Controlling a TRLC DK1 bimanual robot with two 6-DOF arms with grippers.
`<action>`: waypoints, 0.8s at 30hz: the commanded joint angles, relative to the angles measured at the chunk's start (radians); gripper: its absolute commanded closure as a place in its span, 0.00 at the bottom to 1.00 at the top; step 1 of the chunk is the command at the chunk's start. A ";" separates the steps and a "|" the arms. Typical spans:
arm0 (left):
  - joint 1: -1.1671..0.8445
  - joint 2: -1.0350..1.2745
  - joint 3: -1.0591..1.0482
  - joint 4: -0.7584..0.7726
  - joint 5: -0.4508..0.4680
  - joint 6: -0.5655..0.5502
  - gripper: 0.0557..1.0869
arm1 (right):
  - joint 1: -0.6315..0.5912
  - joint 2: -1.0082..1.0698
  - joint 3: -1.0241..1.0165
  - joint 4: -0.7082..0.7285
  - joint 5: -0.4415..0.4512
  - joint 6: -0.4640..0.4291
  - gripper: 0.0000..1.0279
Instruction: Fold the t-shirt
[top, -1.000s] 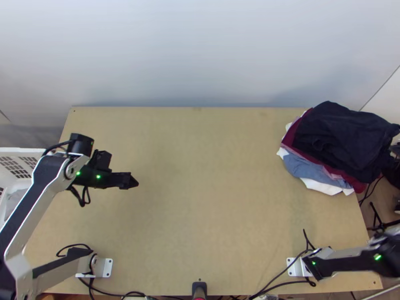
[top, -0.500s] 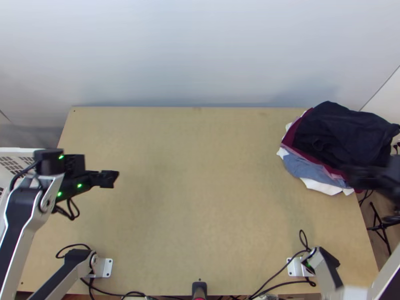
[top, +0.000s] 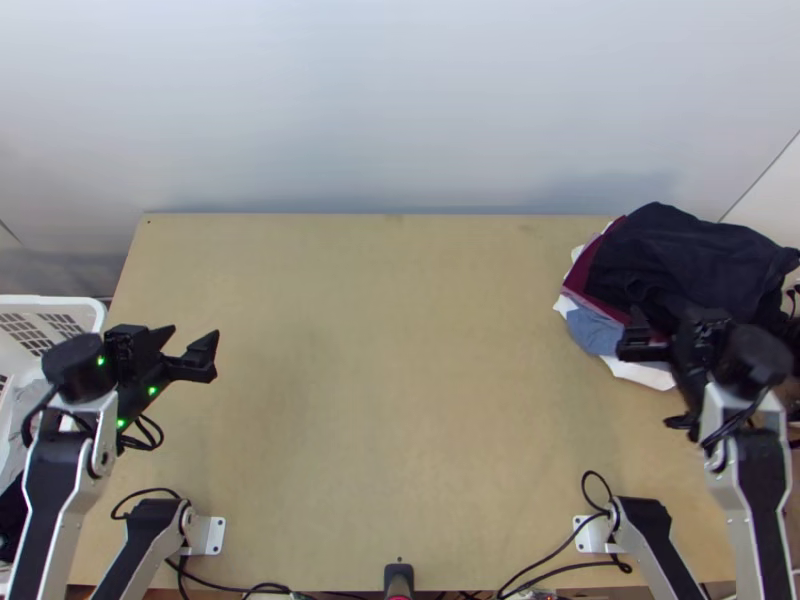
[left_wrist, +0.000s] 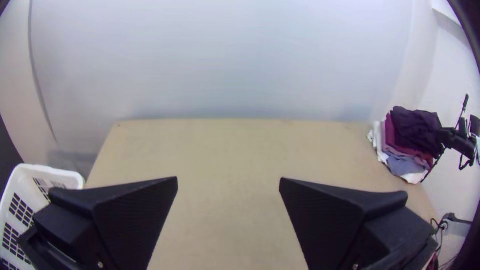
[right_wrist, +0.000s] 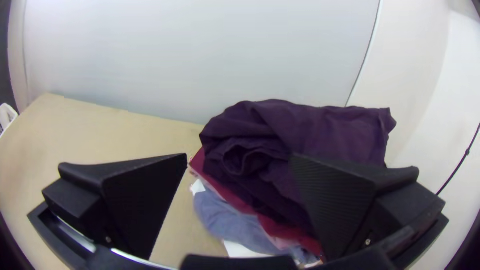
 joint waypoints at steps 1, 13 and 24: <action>0.066 -0.138 -0.179 0.272 0.009 0.058 0.04 | 0.110 -0.161 -0.267 0.358 0.080 -0.076 0.07; 0.075 -0.514 -0.523 0.489 0.051 -0.005 0.04 | 0.242 -0.540 -0.593 0.427 0.076 -0.080 0.04; 0.081 -0.670 -0.609 0.404 0.071 -0.005 0.04 | 0.162 -0.693 -0.718 0.460 0.085 -0.080 0.04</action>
